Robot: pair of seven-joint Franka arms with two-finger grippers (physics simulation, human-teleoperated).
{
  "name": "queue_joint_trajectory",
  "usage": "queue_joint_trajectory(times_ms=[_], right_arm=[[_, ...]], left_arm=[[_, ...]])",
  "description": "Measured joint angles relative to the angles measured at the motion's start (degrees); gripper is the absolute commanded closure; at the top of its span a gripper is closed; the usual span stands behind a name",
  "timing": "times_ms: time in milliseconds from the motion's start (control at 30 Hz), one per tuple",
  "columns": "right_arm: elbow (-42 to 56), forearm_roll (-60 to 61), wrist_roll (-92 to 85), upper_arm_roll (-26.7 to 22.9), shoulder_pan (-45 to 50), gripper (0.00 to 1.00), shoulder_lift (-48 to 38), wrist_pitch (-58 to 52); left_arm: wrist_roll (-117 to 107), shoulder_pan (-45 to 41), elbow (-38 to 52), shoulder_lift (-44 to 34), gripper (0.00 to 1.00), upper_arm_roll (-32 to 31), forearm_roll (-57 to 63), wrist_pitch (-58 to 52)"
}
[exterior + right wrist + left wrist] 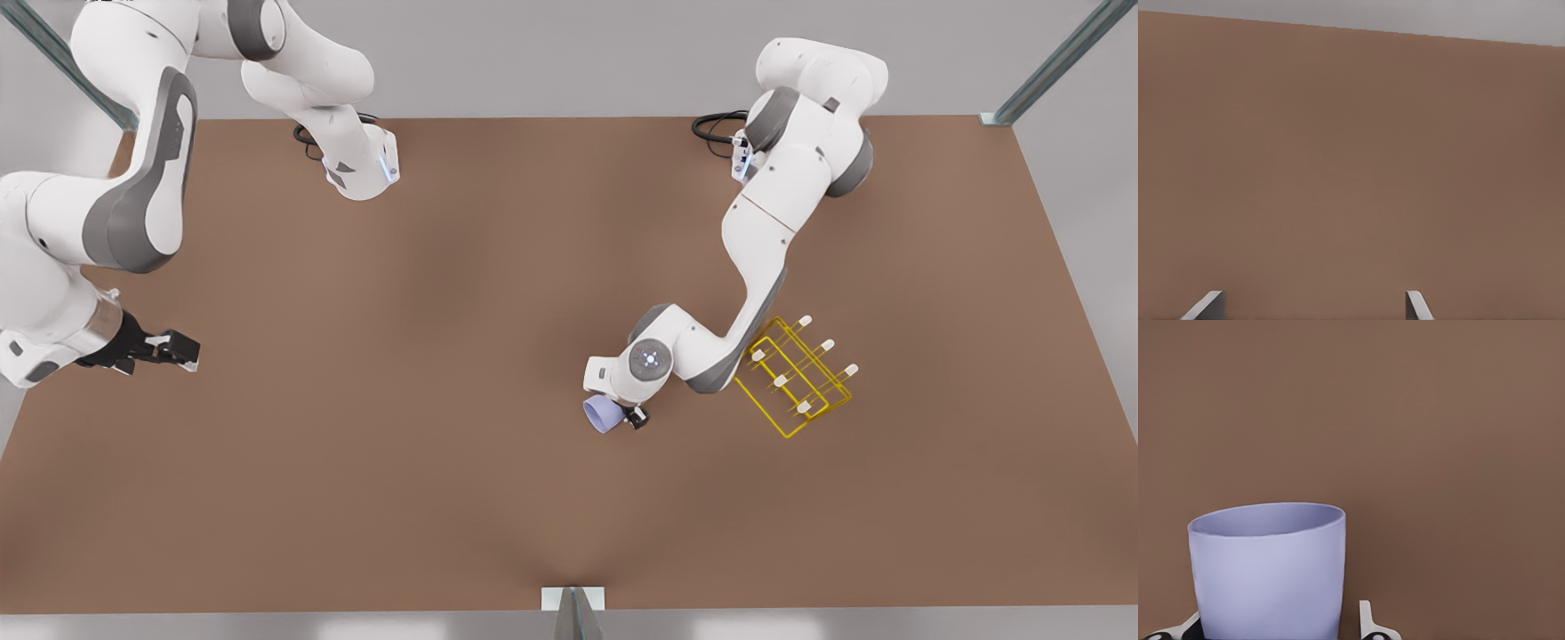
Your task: Place the cup on the cup holder
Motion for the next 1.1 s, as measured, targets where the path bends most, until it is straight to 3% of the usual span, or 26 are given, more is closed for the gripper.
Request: queue_joint_trajectory(times_ms=[100, 133, 167, 700, 1100], right_arm=[[0.01, -0.13, 0.09, -0.01, 0.24, 0.00, 0.27, 0.77], [0.04, 0.05, 0.13, -0.03, 0.23, 0.00, 0.27, 0.95], [0.10, 0.19, 0.18, -0.05, 0.20, 0.00, 0.26, 1.13], [0.09, 0.85, 0.48, -0.16, 0.13, 0.00, -0.18, 3.22], [0.03, 0.58, 0.52, -0.32, -0.17, 0.00, -1.65, 2.19]], left_arm=[[0.16, 0.02, 0.12, 0.17, 0.00, 0.00, 0.00, 0.26], [0.19, 0.01, 0.11, 0.17, 0.08, 0.00, -0.01, 0.32], [0.20, 0.00, 0.10, 0.18, 0.09, 0.00, -0.02, 0.37], [0.07, 0.00, 0.16, 0.22, 0.15, 0.00, 0.02, 0.66], [0.46, 1.96, 0.05, -10.59, 0.22, 0.17, 0.19, -7.95]])
